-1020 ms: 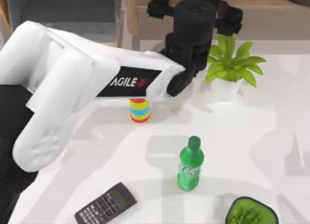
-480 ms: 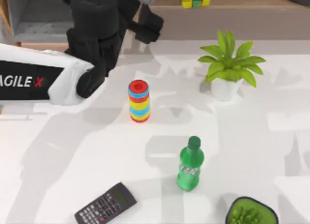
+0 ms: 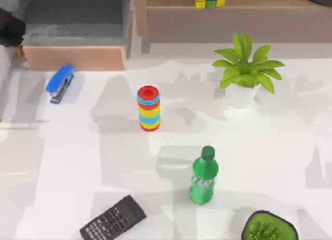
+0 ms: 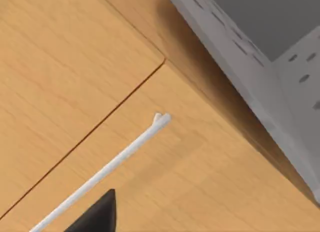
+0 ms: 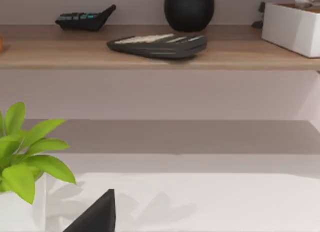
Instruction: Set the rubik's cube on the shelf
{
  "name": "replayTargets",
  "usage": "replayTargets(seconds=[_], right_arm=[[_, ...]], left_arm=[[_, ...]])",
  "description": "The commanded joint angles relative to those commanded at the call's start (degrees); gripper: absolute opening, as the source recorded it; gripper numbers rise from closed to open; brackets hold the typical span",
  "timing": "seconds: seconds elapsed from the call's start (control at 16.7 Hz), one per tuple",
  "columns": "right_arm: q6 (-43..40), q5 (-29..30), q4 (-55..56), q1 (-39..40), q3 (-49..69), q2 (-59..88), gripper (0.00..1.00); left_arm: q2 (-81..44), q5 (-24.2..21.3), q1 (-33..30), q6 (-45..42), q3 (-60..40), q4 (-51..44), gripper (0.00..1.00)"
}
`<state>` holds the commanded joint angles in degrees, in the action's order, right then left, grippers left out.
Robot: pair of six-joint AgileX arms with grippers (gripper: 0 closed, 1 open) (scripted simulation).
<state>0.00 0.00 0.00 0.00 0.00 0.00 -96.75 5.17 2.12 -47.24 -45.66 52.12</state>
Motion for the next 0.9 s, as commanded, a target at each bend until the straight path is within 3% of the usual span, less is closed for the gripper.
replayTargets(seconds=[0.48, 0.9], right_arm=[[0.0, 0.0, 0.0, 0.0, 0.0, 0.0, 1.0], [0.0, 0.0, 0.0, 0.0, 0.0, 0.0, 1.0]], left_arm=[[-0.24, -21.01, 27.05, -23.09, 10.16, 17.25, 1.0], [-8.59, -39.17, 38.16, -37.65, 17.3, 30.27, 1.0]])
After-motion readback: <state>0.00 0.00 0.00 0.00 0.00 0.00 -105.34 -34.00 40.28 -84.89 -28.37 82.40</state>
